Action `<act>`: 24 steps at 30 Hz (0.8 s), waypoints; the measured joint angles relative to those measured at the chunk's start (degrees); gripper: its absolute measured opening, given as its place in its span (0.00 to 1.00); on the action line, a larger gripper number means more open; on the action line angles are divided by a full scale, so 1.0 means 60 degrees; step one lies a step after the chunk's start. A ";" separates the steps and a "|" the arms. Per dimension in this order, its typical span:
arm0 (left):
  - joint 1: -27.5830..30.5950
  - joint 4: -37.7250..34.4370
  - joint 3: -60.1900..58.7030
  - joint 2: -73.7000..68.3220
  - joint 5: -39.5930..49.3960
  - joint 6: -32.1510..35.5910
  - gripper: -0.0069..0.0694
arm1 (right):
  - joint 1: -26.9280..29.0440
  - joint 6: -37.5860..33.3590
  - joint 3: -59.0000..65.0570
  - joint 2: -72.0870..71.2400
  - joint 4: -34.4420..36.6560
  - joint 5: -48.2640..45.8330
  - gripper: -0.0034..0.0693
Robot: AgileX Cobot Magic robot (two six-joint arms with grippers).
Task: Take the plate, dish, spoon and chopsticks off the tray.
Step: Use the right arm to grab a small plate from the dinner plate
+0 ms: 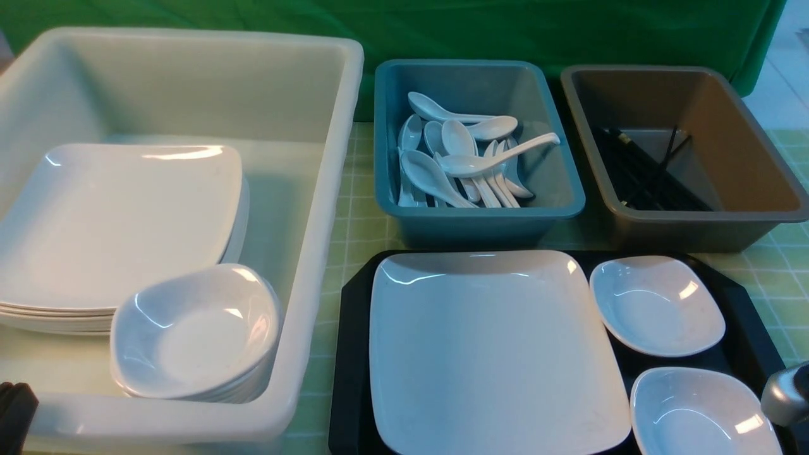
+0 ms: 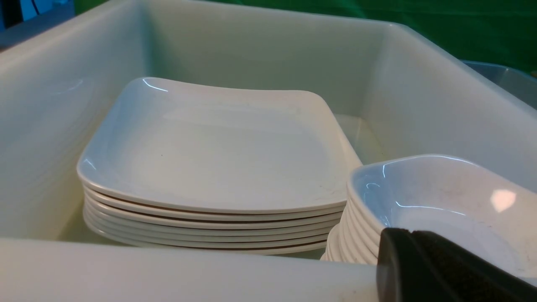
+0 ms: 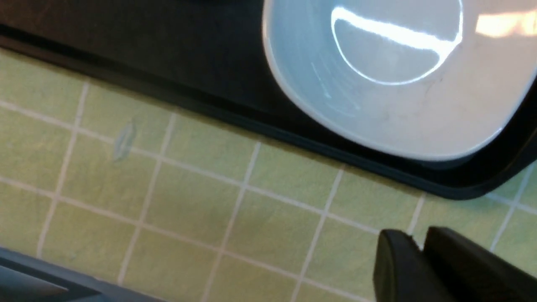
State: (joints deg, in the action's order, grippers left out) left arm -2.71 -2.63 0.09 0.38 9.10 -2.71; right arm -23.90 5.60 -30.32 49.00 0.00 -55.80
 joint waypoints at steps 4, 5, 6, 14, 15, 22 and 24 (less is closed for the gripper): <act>0.0000 0.0000 0.0000 0.0000 0.0000 0.0000 0.09 | 0.0000 -0.0411 0.0075 0.0000 0.0000 0.0388 0.39; 0.0000 0.0000 0.0000 0.0000 0.0000 0.0000 0.09 | 0.0000 -0.0592 0.0075 0.0000 0.0000 0.0454 0.46; 0.0000 0.0000 0.0000 0.0000 0.0000 0.0000 0.09 | 0.0000 -0.0619 0.0075 0.0000 0.0000 0.0455 0.48; 0.0000 0.0000 0.0000 0.0000 0.0000 -0.0018 0.09 | 0.0000 -0.1138 0.0075 0.0000 0.0180 0.0590 0.61; 0.0000 0.0000 0.0000 0.0000 0.0000 -0.0018 0.09 | 0.0000 -0.1277 0.0075 0.0000 0.0303 0.0590 0.61; 0.0000 0.0000 0.0000 0.0000 0.0000 -0.0018 0.09 | -0.0109 -0.2673 0.0075 0.0550 0.1522 0.1054 0.62; 0.0000 0.0000 0.0000 0.0000 0.0000 -0.0018 0.09 | -0.0312 -0.2782 0.0075 0.1166 0.1523 0.1284 0.62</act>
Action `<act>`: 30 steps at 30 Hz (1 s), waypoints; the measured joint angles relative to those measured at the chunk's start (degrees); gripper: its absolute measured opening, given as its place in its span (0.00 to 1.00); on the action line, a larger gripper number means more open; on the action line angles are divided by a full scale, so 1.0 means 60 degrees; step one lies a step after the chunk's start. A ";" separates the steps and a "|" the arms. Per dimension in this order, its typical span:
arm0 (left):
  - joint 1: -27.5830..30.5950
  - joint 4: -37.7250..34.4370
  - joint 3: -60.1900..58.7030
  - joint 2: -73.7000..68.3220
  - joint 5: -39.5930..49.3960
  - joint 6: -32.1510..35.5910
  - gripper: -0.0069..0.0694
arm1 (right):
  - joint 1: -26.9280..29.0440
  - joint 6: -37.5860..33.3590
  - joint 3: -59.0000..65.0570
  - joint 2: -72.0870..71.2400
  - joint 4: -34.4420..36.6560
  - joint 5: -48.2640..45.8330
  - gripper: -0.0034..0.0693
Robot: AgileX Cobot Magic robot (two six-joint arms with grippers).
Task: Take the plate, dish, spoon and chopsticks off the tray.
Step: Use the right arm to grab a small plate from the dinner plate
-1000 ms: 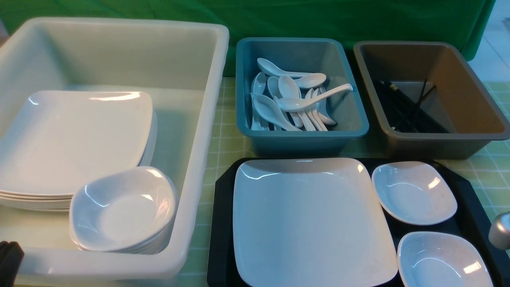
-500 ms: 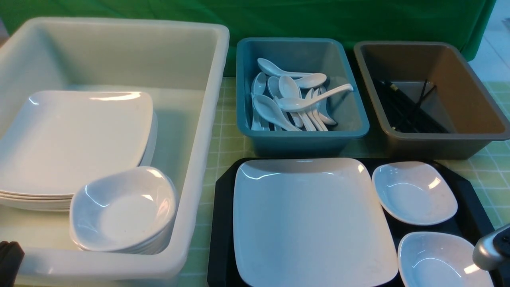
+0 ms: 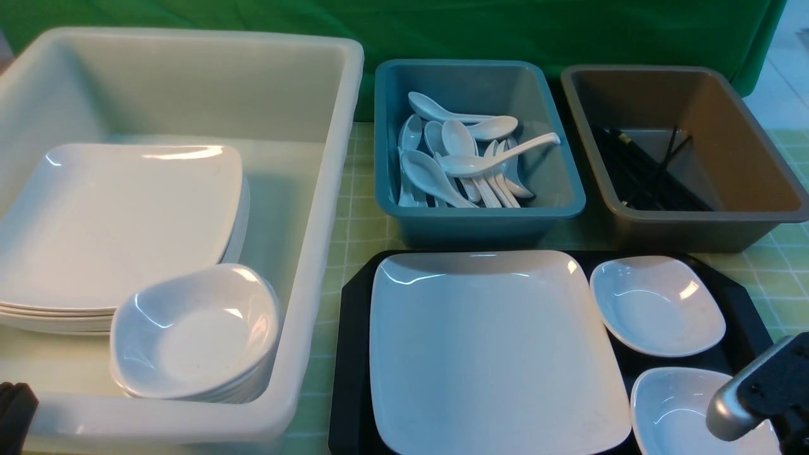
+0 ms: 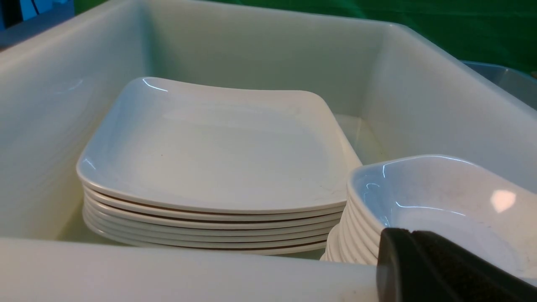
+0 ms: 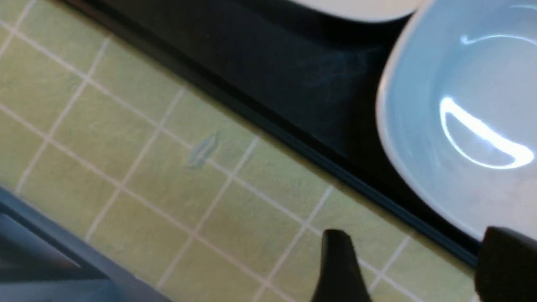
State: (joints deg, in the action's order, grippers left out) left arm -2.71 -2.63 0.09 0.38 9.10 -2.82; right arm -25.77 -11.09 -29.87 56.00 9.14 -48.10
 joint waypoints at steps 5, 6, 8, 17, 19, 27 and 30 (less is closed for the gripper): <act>0.0000 0.0000 0.0000 0.0000 0.0000 0.0000 0.09 | -0.0730 -0.0063 -0.0047 0.1624 -0.0372 0.0776 0.62; 0.0000 0.0000 0.0000 0.0000 0.0000 0.0000 0.09 | -0.0960 0.0113 -0.0204 0.2260 -0.0631 0.0806 0.62; 0.0000 0.0000 0.0000 0.0000 0.0000 0.0000 0.09 | -0.1178 0.0405 -0.0543 0.2988 -0.1000 0.0795 0.62; 0.0000 0.0000 0.0000 0.0000 0.0000 0.0010 0.09 | -0.1591 0.1494 -0.2119 0.4876 -0.2589 0.0435 0.62; 0.0000 0.0000 0.0000 0.0000 0.0000 0.0010 0.09 | -0.1591 0.1514 -0.2217 0.5143 -0.2640 0.0298 0.62; 0.0000 0.0000 0.0000 0.0000 0.0000 0.0010 0.09 | -0.1591 0.1637 -0.2223 0.5869 -0.2716 -0.0135 0.49; 0.0000 0.0000 0.0000 0.0000 0.0000 0.0010 0.09 | -0.1591 0.1644 -0.2223 0.5869 -0.2772 -0.0178 0.39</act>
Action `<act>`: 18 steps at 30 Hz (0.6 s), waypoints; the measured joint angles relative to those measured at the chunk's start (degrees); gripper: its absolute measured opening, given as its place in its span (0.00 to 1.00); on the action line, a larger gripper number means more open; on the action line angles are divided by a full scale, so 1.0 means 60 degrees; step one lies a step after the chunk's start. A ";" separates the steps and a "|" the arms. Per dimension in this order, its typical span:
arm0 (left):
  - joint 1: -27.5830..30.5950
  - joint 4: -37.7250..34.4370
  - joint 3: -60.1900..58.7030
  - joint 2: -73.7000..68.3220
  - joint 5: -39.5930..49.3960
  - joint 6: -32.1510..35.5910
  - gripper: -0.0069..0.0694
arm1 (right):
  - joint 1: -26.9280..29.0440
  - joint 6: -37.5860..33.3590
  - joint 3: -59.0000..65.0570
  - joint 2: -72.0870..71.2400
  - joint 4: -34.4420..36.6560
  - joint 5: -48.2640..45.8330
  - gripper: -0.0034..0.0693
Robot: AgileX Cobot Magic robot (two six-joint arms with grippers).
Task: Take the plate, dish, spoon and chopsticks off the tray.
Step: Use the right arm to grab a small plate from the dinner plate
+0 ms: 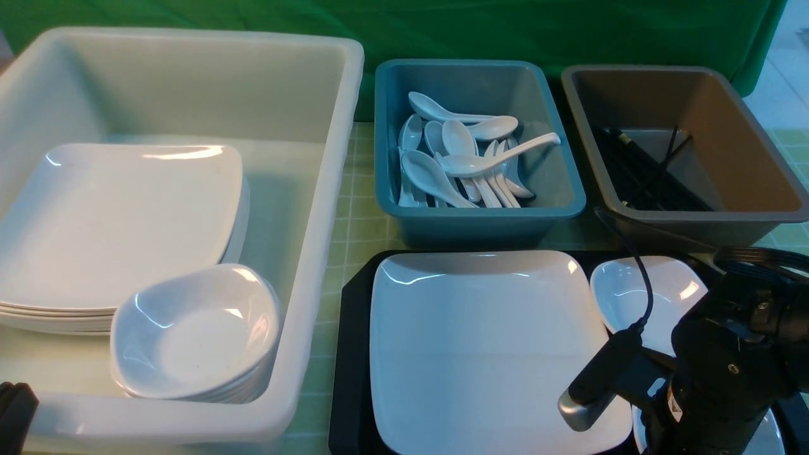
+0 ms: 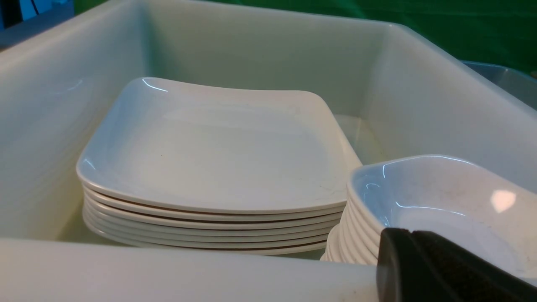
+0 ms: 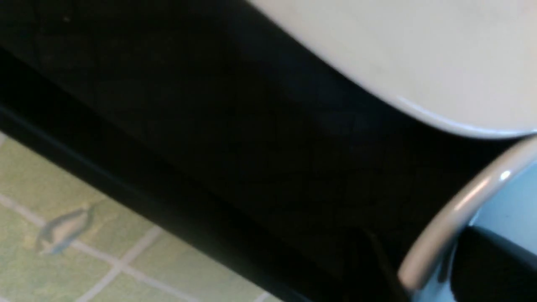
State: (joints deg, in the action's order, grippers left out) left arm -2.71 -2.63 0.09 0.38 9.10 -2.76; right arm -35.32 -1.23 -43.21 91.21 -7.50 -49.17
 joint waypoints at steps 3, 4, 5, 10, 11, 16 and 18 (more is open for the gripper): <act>0.0000 0.0000 0.0000 0.0000 0.0000 0.0000 0.09 | -0.0011 0.0000 -0.0171 -0.0023 -0.0079 -0.0437 0.33; 0.0000 0.0000 0.0000 0.0000 0.0000 0.0000 0.09 | -0.0011 0.0000 -0.0220 -0.0032 -0.0095 -0.0597 0.32; 0.0000 0.0000 0.0000 0.0000 0.0000 0.0000 0.09 | -0.0011 -0.0009 -0.0286 -0.0042 -0.0108 -0.0804 0.31; 0.0000 0.0000 0.0000 0.0000 0.0000 -0.0020 0.09 | -0.0011 -0.0018 -0.0601 -0.0675 -0.0098 -0.1825 0.19; 0.0000 0.0000 0.0000 0.0000 0.0000 -0.0020 0.09 | -0.0011 -0.0018 -0.0616 -0.0676 -0.0084 -0.1825 0.18; 0.0000 0.0000 0.0000 0.0000 0.0000 -0.0020 0.09 | -0.0011 0.0026 -0.0926 -0.2365 0.0051 -0.3163 0.09; 0.0000 0.0000 0.0000 0.0000 0.0000 -0.0010 0.09 | -0.0011 0.0037 -0.1361 -0.3310 0.0071 -0.3311 0.09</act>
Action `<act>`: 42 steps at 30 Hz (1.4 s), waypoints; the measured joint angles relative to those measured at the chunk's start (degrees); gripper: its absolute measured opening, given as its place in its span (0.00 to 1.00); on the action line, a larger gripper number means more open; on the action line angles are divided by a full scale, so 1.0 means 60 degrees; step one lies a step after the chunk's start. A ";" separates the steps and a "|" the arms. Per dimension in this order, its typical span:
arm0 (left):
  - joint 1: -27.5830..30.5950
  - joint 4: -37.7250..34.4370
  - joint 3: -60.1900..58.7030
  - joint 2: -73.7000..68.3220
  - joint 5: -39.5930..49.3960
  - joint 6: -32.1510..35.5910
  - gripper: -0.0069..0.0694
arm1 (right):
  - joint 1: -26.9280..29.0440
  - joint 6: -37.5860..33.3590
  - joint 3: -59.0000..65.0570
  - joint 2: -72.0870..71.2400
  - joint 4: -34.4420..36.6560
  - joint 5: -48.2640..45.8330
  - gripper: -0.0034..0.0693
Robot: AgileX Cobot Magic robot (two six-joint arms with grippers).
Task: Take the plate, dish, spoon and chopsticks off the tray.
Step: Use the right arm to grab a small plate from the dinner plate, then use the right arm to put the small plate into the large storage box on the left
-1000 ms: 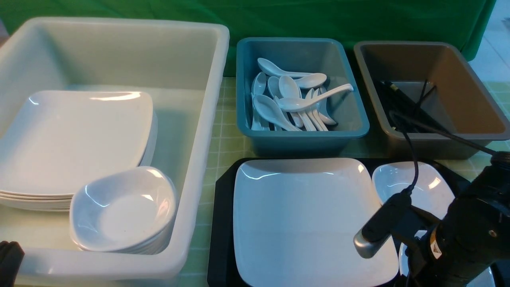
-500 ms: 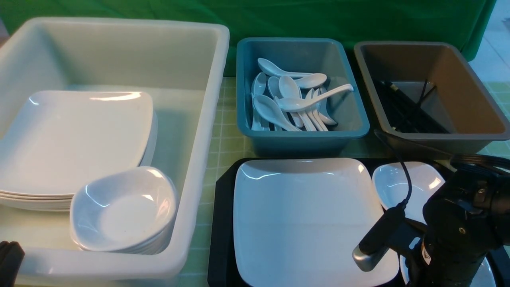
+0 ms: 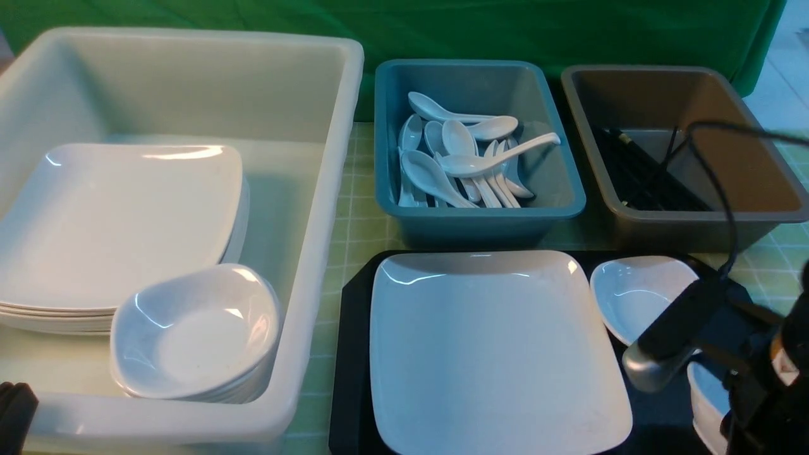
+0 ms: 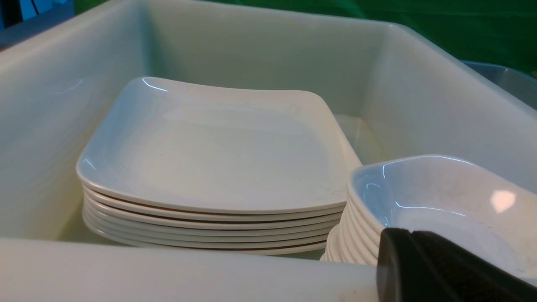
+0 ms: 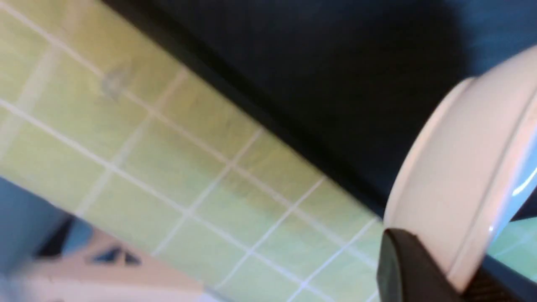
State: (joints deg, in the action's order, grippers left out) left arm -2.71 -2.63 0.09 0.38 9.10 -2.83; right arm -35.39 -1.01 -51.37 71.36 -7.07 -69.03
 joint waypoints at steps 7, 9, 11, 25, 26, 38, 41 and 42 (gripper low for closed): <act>0.0000 0.0000 0.0000 0.0000 0.0000 0.0000 0.09 | 0.0000 -0.0305 -0.2092 -0.1227 0.0335 0.0005 0.09; 0.0000 0.0000 0.0000 0.0000 0.0000 0.0000 0.09 | 0.0000 -0.0922 -0.2794 -0.1182 0.1072 0.0431 0.09; 0.0000 0.0000 0.0000 0.0000 0.0000 0.0000 0.09 | -0.0081 -0.1506 -0.3154 -0.1067 0.1715 0.0974 0.09; 0.0000 0.0000 0.0000 0.0000 0.0000 0.0013 0.09 | -0.4736 -0.6508 -0.5882 0.3242 0.1373 0.4325 0.09; 0.0000 0.0000 0.0000 0.0000 0.0000 0.0013 0.09 | -0.4911 -0.6652 -0.5954 0.3532 0.1107 0.4405 0.09; 0.0000 0.0000 0.0000 0.0000 0.0000 0.0013 0.09 | -0.5601 -0.7854 -0.6042 0.5878 -0.1837 0.5574 0.09; 0.0000 0.0000 0.0000 0.0000 0.0000 0.0013 0.09 | -0.5601 -0.8056 -0.6046 0.5931 -0.1870 0.5834 0.10; 0.0000 0.0000 0.0000 0.0000 0.0000 0.0013 0.09 | -0.5601 -0.8066 -0.6046 0.5931 -0.1870 0.5882 0.10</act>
State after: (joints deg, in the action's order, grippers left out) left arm -2.71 -2.63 0.09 0.38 9.10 -2.75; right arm -68.99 -49.40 -87.65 106.94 -18.29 -33.74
